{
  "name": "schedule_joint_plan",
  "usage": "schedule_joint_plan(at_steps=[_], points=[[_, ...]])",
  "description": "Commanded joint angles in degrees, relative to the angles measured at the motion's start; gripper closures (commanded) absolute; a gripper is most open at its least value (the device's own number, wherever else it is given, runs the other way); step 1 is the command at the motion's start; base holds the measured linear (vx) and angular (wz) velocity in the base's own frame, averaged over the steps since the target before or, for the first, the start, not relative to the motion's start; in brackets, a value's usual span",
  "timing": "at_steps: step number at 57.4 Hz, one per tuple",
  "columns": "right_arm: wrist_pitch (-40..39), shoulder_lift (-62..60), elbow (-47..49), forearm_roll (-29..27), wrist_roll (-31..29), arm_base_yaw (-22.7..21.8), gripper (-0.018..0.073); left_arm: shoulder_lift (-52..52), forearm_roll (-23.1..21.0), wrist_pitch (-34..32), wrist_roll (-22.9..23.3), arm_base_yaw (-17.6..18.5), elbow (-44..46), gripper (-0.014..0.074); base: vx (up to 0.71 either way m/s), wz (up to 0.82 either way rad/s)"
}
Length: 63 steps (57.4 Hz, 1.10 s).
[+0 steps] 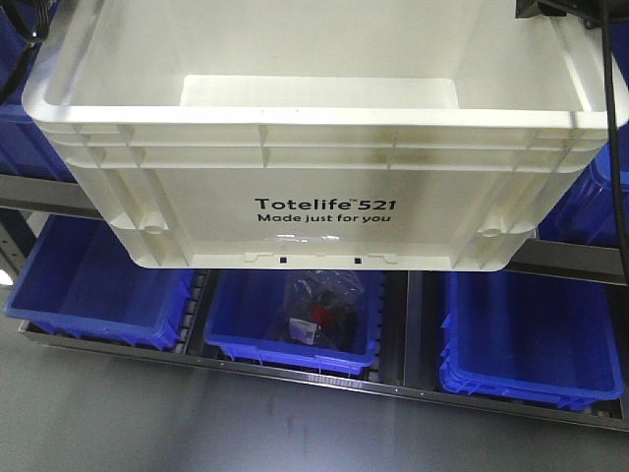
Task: Place moving items into box and shelve
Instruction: 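Hold the tote raised while the base approaches the shelf rack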
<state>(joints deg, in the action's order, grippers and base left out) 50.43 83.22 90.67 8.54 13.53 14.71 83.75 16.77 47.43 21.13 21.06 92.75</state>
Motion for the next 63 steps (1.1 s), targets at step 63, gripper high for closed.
schedule_joint_plan(at_steps=[63], points=[[-7.83,-3.03,2.51,3.38,-0.71,-0.48,0.0564,-3.11,4.03,-7.34,-0.52,0.1,2.14,0.0594,0.02,-0.02]])
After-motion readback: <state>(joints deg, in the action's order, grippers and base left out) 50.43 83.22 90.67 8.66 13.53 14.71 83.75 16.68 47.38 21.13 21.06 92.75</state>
